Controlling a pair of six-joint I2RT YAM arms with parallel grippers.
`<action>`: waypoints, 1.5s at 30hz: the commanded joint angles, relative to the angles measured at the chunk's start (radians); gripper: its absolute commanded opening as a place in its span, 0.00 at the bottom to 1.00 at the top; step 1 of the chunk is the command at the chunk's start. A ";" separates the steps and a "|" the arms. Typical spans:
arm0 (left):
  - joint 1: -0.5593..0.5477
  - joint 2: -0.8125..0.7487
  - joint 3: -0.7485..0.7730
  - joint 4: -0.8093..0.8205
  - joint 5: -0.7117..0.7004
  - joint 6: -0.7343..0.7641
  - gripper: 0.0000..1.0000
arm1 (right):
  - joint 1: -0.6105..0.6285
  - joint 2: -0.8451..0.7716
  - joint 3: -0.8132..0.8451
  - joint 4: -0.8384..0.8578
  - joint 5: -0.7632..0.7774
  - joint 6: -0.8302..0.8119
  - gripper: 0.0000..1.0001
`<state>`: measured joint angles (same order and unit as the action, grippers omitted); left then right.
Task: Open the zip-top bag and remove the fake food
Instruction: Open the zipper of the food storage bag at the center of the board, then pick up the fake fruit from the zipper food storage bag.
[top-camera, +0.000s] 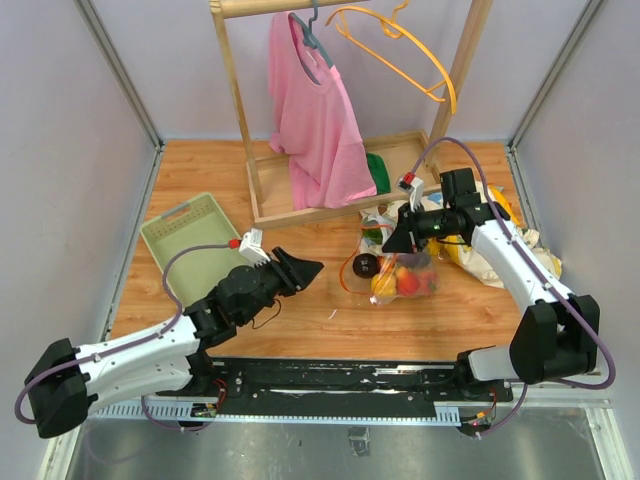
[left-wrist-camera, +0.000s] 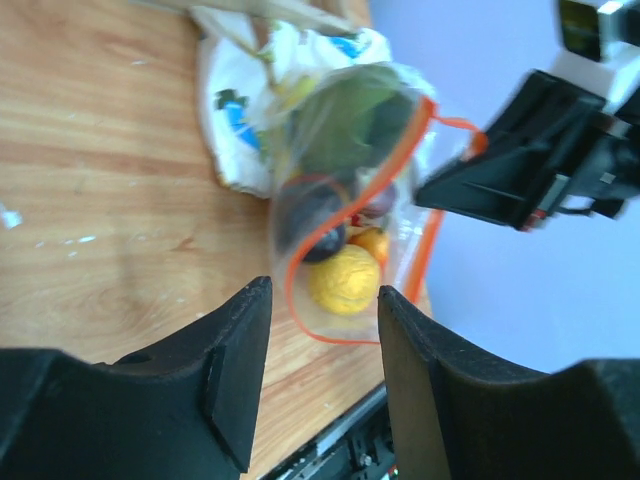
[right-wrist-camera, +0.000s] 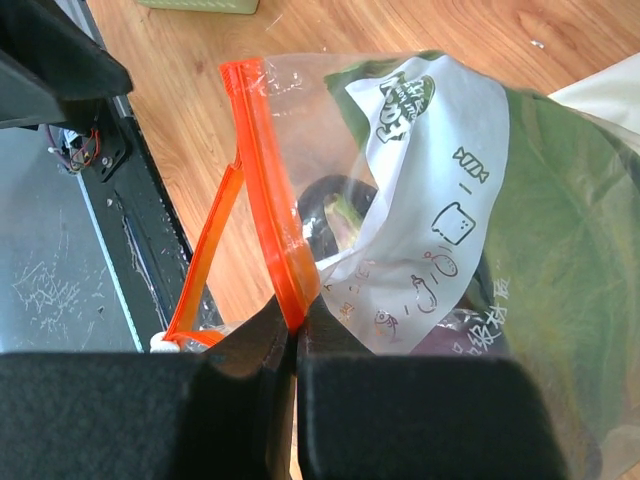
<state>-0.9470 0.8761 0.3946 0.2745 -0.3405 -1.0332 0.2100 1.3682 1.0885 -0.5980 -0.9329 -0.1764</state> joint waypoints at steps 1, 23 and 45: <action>-0.009 -0.018 0.011 0.196 0.098 0.135 0.50 | 0.031 -0.020 -0.016 0.022 -0.040 -0.016 0.01; -0.167 0.599 0.569 -0.233 0.017 0.230 0.48 | 0.036 -0.043 -0.043 0.047 -0.035 -0.009 0.01; -0.095 0.678 0.545 -0.182 -0.020 0.302 0.71 | 0.052 -0.060 -0.066 0.067 -0.037 0.001 0.01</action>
<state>-1.0664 1.5497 0.9436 0.0242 -0.3786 -0.7628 0.2356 1.3312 1.0328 -0.5457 -0.9474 -0.1795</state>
